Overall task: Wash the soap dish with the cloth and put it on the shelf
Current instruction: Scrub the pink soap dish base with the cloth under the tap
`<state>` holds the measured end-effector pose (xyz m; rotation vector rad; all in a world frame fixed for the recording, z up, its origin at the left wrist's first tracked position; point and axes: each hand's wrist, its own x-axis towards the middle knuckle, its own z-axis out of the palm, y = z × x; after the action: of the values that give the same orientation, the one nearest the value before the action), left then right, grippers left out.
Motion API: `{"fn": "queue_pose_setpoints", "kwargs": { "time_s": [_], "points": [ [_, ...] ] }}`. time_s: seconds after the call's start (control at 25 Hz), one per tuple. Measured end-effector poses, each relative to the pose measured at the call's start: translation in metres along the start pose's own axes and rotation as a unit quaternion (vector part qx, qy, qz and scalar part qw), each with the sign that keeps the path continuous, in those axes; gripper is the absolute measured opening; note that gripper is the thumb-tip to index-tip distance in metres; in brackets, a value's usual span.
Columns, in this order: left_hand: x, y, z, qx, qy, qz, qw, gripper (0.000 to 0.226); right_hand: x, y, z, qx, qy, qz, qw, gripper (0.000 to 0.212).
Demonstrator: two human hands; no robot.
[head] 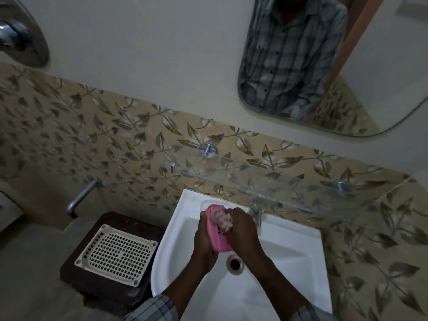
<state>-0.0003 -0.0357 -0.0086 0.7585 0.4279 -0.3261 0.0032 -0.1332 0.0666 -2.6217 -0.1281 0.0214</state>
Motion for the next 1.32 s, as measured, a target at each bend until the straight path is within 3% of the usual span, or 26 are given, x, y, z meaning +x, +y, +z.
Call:
{"fn": "queue_pose_setpoints", "kwargs": {
  "time_s": [0.08,0.12,0.2,0.28,0.36,0.44,0.48,0.52,0.64,0.72,0.8,0.88,0.92,1.0,1.08,1.16,1.24,1.32],
  "points": [
    [0.008,0.0,-0.014,-0.018,0.019,-0.053,0.998,0.068,-0.02,0.009,0.0,-0.013,-0.087,-0.095,0.992,0.018],
    [0.01,0.002,-0.018,-0.04,0.01,-0.076,0.996,0.072,-0.022,0.013,-0.008,0.048,-0.089,-0.081,0.992,0.013],
    [0.016,0.001,-0.027,-0.068,-0.032,-0.093,0.993,0.079,-0.008,0.026,-0.028,0.202,-0.021,0.04,0.978,0.014],
    [0.02,0.005,-0.032,-0.071,-0.08,-0.107,0.989,0.081,0.003,0.037,-0.038,0.237,0.074,0.054,0.967,0.017],
    [0.021,0.011,-0.03,-0.053,-0.125,-0.122,0.983,0.071,0.004,0.032,-0.033,0.138,0.112,-0.102,0.979,0.031],
    [0.019,0.012,-0.025,-0.049,-0.147,-0.121,0.981,0.052,0.001,0.027,-0.016,-0.045,0.083,-0.298,0.95,0.04],
    [0.019,0.011,-0.025,-0.041,-0.143,-0.117,0.982,0.048,0.002,0.028,-0.007,-0.109,0.062,-0.344,0.93,0.044],
    [0.02,0.009,-0.026,-0.033,-0.135,-0.107,0.984,0.05,0.004,0.027,-0.003,-0.121,0.023,-0.321,0.939,0.044],
    [0.025,0.007,-0.039,-0.022,-0.123,-0.085,0.988,0.067,0.009,0.024,-0.008,-0.105,-0.002,-0.121,0.987,0.021],
    [0.022,0.013,-0.043,-0.047,-0.154,-0.099,0.982,0.073,0.01,0.034,-0.016,-0.009,0.007,-0.009,1.0,0.019],
    [0.021,0.022,-0.043,-0.072,-0.202,-0.126,0.969,0.08,0.007,0.044,-0.029,0.195,0.039,0.124,0.972,0.015],
    [0.024,0.029,-0.04,-0.079,-0.23,-0.126,0.962,0.08,0.002,0.05,-0.036,0.367,0.039,0.203,0.907,0.01],
    [0.027,0.028,-0.04,-0.079,-0.242,-0.127,0.959,0.077,-0.002,0.049,-0.036,0.416,0.036,0.219,0.882,0.013],
    [0.029,0.026,-0.038,-0.074,-0.261,-0.127,0.954,0.07,-0.006,0.044,-0.035,0.431,0.045,0.222,0.874,0.011],
    [0.035,0.024,-0.037,-0.063,-0.274,-0.125,0.951,0.067,-0.009,0.041,-0.031,0.403,0.062,0.209,0.889,0.009],
    [0.036,0.027,-0.035,-0.064,-0.263,-0.138,0.953,0.072,-0.014,0.038,-0.032,0.317,0.11,0.166,0.927,0.003],
    [0.038,0.026,-0.032,-0.068,-0.253,-0.155,0.953,0.078,-0.015,0.033,-0.029,0.146,0.165,0.031,0.975,0.018],
    [0.04,0.021,-0.026,-0.04,-0.228,-0.145,0.962,0.073,-0.012,0.016,-0.018,-0.009,0.149,-0.051,0.987,0.038]
  ]
}}
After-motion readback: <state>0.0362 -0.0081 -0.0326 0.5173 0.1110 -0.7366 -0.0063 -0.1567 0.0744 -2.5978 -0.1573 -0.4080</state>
